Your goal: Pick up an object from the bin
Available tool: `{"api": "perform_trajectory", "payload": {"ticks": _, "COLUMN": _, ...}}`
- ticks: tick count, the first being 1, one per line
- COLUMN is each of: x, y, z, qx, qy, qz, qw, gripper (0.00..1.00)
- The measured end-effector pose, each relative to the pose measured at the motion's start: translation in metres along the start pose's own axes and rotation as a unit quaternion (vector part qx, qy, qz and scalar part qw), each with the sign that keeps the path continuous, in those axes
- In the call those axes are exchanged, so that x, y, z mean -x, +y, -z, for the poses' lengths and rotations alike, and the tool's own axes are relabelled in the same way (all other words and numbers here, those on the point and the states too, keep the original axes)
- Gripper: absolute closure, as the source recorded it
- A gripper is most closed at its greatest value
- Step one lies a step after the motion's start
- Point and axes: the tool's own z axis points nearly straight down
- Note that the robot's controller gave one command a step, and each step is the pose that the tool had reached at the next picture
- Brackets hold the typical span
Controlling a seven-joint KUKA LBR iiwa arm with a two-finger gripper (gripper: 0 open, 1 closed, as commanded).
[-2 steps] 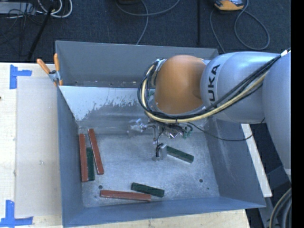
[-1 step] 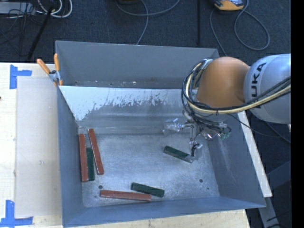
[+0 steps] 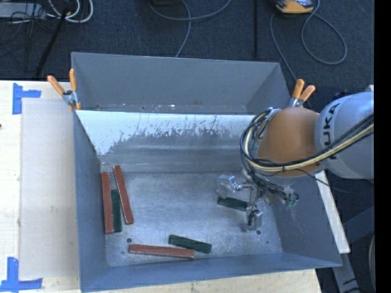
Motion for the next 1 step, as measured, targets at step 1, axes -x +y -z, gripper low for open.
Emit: {"api": "perform_trajectory", "payload": {"ticks": 1, "x": 0.0017, "y": -0.0002, "z": 0.0027, "qx": -0.001, "qy": -0.0005, "qz": 0.002, "qw": 1.0, "gripper": 1.0}}
